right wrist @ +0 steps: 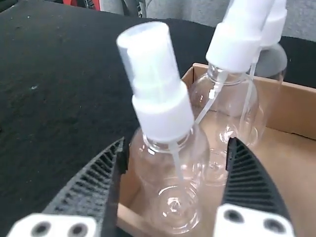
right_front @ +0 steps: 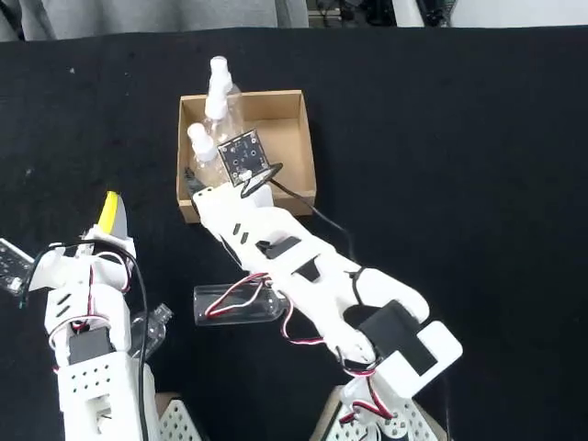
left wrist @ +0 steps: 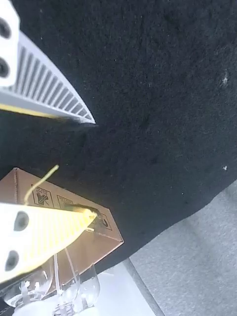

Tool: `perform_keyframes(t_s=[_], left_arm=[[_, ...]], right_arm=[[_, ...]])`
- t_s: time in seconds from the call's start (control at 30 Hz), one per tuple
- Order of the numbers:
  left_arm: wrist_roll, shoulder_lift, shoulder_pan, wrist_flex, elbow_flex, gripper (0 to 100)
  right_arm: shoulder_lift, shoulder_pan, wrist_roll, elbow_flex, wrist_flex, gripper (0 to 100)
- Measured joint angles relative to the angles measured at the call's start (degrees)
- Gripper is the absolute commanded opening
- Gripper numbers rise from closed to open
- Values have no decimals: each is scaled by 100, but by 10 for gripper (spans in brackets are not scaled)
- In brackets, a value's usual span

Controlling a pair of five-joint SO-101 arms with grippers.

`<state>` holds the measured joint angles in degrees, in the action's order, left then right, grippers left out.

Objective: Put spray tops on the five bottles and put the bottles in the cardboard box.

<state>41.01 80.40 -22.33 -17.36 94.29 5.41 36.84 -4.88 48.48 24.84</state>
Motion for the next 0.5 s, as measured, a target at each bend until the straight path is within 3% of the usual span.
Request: perform_keyframes(t_s=[0.23,0.4,0.5], left_arm=[[0,0,0,0,0,248],[0,0,0,0,0,248],[0,0,0,0,0,248]], right_arm=[[0,0,0,0,0,267],[0,0,0,0,-193,372],[0,0,0,0,-229,376]])
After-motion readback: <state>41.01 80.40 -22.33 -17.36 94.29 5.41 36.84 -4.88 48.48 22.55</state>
